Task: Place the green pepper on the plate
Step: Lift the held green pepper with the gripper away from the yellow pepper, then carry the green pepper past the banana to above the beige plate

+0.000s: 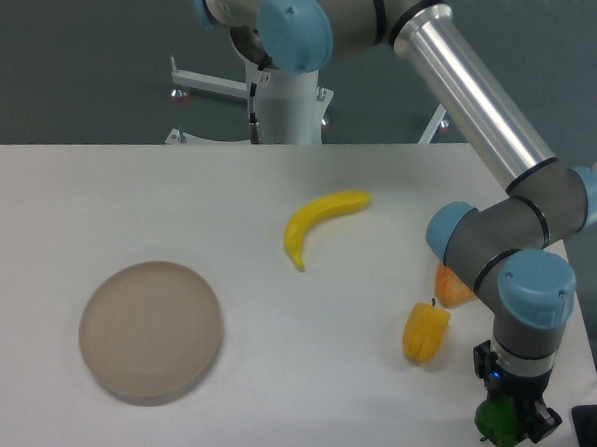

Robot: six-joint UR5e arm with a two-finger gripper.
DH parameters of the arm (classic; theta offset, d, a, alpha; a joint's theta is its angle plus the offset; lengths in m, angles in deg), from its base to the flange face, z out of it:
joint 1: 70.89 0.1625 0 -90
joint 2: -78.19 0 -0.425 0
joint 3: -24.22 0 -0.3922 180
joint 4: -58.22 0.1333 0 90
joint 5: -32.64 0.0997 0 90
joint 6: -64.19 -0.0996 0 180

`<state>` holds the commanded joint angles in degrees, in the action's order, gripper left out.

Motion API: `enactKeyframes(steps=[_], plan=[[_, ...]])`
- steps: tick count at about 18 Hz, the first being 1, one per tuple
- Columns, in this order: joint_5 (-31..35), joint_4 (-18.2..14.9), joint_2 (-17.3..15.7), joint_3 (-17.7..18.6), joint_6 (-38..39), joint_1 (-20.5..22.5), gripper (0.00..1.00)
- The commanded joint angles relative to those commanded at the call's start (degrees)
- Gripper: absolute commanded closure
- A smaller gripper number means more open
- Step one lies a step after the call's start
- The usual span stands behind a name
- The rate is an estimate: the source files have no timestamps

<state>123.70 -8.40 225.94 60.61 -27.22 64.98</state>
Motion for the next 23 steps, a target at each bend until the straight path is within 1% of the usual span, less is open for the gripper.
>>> enactKeyframes(steps=[3, 4, 5, 6, 7, 8, 11, 12, 14, 17, 18, 19, 21, 23], plan=[[0.1, -0.3, -0.7, 0.6, 0.5, -0.1, 0.68], [0.3, -0.5, -1.1, 0.9, 0.7, -0.7, 0.68], [0.3, -0.5, -2.0, 2.4, 1.1, -1.5, 0.68], [0.3, -0.4, -3.6, 4.7, 2.5, -1.7, 0.68], [0.3, -0.5, -5.9, 7.5, 6.0, -1.7, 0.68], [0.3, -0.6, -7.7, 9.6, 8.1, -1.8, 0.68], [0.1, -0.7, -14.1, 17.8, 11.3, -2.3, 0.68], [-0.3, -0.6, -16.2, 20.4, 13.1, -3.3, 0.68], [-0.9, -0.6, -20.5, 25.6, 19.6, -4.4, 0.68], [-3.1, -0.4, -26.3, 32.1, 31.5, -7.5, 0.68], [-4.6, -0.1, -27.7, 34.3, 34.2, -8.0, 0.68], [-5.7, 0.3, -28.8, 36.2, 36.4, -9.4, 0.68], [-5.7, 2.7, -30.3, 38.9, 38.8, -11.6, 0.68], [-5.3, 5.3, -31.4, 41.4, 41.7, -14.7, 0.68]])
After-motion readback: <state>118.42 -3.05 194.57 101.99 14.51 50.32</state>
